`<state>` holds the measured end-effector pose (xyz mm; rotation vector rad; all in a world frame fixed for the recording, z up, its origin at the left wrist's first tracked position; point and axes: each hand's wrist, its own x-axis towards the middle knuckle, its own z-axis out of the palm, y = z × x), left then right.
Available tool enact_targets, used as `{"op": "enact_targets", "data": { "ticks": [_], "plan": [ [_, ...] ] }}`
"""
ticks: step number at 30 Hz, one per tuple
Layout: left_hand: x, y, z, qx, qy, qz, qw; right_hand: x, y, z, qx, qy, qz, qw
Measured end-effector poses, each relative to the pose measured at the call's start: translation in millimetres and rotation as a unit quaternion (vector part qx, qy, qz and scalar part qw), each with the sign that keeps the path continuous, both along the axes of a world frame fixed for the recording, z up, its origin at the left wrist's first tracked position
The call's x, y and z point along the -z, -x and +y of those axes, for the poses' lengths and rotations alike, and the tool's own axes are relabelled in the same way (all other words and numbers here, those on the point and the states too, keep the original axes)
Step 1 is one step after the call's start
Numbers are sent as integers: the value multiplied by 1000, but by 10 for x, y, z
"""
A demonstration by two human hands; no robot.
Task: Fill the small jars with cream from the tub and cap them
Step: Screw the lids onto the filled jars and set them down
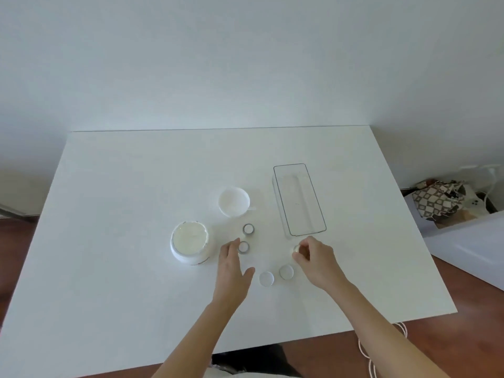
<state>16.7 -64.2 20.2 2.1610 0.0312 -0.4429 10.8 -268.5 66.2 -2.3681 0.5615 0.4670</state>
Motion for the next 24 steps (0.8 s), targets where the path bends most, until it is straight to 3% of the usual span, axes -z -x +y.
{"op": "enact_targets", "data": {
  "ticks": [7,16,20,24],
  "plan": [
    [153,-190,-82,-2,-49,27,998,260,75,-127,-60,101,-22,993],
    [253,-231,-99,-39,-47,9,998,330,83,-120,-83,123,-27,989],
    [223,-242,-82,-48,-31,4,998,312,175,-64,-109,194,-75,972],
    [88,-216,-56,-79,18,8,997,327,313,123,-229,146,-125,954]
  ]
}}
